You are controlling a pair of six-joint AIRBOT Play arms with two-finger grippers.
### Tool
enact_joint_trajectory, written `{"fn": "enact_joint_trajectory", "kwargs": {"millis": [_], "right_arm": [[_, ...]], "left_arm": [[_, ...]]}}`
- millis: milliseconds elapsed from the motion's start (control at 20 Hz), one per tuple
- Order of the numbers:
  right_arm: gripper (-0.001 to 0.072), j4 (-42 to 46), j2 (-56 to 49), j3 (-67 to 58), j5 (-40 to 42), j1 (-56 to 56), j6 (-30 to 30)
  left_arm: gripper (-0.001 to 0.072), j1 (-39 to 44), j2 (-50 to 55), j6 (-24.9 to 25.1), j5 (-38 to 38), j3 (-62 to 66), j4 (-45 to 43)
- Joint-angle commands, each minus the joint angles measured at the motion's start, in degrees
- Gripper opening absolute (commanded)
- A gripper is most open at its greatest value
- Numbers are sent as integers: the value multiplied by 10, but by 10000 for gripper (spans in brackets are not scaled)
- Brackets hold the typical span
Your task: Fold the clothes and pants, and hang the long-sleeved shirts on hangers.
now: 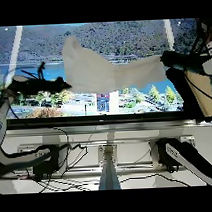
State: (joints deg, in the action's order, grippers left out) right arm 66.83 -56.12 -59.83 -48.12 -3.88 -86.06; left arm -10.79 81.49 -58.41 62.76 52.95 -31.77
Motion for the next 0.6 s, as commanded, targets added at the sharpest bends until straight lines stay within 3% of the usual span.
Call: {"fn": "enact_joint_trajectory", "kwargs": {"millis": [0,150,250,400,550], "right_arm": [[10,9,20,-61,-2,0,48],[10,-1,58,-136,-3,0,48],[10,-37,92,-182,-3,0,48],[10,-76,152,-248,-3,0,49],[10,-91,213,-282,-9,0,48]], "left_arm": [[11,-71,-71,23,63,136,23],[11,-147,-168,23,36,270,25],[12,-188,-239,23,-23,323,25],[12,-232,-352,23,-168,331,11],[12,-260,-435,23,-228,331,-54]]}}
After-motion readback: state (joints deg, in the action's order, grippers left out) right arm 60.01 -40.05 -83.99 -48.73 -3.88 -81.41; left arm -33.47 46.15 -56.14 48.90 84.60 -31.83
